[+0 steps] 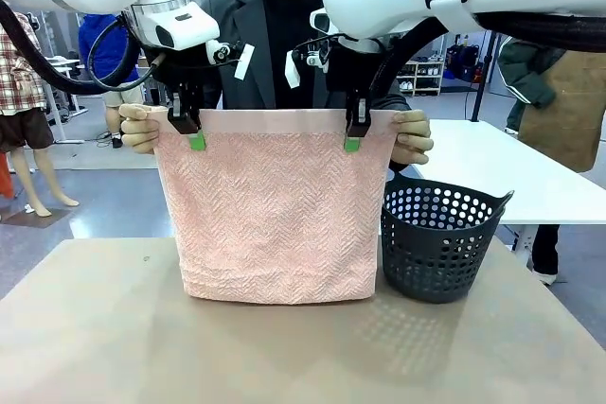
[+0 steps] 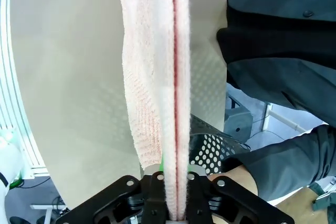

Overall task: Fold the towel.
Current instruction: Release the end of the 100 cm Hotel Towel you were holding and grab the top end of the folded side, then release the end of the 100 cm Hotel Towel you were holding.

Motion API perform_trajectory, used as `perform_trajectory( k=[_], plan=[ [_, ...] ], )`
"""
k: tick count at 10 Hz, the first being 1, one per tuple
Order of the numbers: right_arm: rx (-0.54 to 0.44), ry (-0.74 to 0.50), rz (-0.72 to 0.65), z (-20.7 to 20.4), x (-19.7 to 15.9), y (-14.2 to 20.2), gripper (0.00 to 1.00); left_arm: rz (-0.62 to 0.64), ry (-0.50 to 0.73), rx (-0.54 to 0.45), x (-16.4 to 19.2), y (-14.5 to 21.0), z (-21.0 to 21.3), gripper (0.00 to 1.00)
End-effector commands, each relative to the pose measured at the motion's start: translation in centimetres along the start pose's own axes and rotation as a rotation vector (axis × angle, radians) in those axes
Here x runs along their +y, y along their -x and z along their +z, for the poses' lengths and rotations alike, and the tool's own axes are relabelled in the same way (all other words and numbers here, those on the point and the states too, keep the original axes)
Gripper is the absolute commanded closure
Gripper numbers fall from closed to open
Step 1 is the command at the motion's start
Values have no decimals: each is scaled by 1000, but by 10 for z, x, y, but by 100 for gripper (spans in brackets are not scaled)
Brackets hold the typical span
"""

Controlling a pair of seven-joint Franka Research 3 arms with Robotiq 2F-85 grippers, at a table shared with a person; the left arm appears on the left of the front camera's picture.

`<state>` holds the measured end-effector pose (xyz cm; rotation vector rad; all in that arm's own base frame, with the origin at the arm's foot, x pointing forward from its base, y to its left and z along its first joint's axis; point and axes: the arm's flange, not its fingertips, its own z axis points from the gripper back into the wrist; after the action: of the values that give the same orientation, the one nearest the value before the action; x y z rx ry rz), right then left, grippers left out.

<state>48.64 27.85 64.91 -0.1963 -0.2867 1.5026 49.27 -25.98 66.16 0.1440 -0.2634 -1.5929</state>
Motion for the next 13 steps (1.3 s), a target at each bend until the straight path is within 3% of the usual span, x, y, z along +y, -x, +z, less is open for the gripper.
perform_trajectory(
  k=[1,4,13],
  plan=[
    [7,0,-24,4,-1,2,100,-10,-1,-28,-5,7,-1,100],
    [-3,-38,-19,3,-1,6,100,-27,1,-21,-7,7,-4,100],
    [-1,0,-2,0,0,0,100,0,0,-1,0,0,0,100]
  ],
)
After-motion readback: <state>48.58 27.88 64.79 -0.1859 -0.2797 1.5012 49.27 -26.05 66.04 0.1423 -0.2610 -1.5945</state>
